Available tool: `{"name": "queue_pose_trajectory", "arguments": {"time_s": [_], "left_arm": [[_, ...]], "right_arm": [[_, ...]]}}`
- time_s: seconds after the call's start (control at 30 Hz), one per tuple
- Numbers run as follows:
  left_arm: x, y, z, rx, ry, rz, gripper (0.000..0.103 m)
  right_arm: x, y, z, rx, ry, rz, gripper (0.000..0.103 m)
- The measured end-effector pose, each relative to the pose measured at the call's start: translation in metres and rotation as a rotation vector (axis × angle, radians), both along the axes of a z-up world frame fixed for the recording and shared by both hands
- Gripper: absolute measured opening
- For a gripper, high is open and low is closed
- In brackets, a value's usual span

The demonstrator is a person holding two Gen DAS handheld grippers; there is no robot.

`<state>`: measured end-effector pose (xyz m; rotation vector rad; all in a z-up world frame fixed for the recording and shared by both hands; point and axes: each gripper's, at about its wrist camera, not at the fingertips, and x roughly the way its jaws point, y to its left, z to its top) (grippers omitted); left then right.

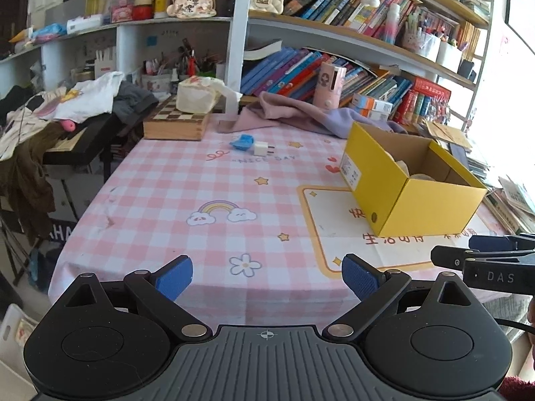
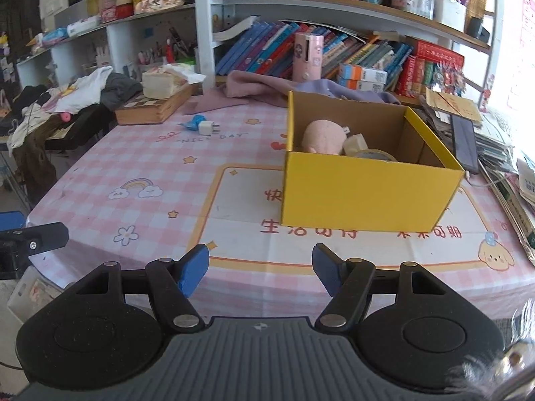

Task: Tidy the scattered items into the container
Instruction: 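Withdraw both tools from the yellow box and move toward the charger, then grasp the blue cable end with left tool while right tool grasps white plug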

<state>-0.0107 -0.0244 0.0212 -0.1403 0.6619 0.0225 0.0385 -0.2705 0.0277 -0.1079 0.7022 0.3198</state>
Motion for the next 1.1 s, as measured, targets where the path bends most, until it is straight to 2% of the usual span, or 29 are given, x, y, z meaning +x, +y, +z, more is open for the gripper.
{"name": "queue_pose_trajectory", "arguments": {"time_s": [0.2, 0.37, 0.47, 0.63, 0.8, 0.97, 1.1], "left_arm": [[-0.006, 0.006, 0.001, 0.011, -0.013, 0.003, 0.098], [-0.011, 0.015, 0.001, 0.019, -0.009, 0.020, 0.097], [-0.014, 0.020, 0.002, 0.015, -0.014, 0.037, 0.097], [-0.015, 0.024, 0.001, 0.003, -0.023, 0.033, 0.097], [-0.013, 0.026, 0.006, 0.032, -0.071, 0.044, 0.098], [-0.002, 0.030, 0.004, 0.031, -0.059, 0.052, 0.097], [0.004, 0.029, 0.002, 0.046, -0.063, 0.045, 0.098]], "right_arm": [[-0.008, 0.013, 0.002, -0.003, -0.026, 0.049, 0.065], [-0.007, 0.027, -0.001, 0.001, -0.005, 0.087, 0.049], [-0.007, 0.036, 0.001, -0.001, -0.009, 0.124, 0.046], [-0.007, 0.046, 0.002, -0.011, -0.010, 0.161, 0.045], [-0.004, 0.052, 0.001, -0.007, -0.013, 0.178, 0.043], [-0.002, 0.058, 0.002, -0.015, -0.053, 0.199, 0.042], [0.008, 0.062, -0.001, -0.007, -0.045, 0.203, 0.042]]}}
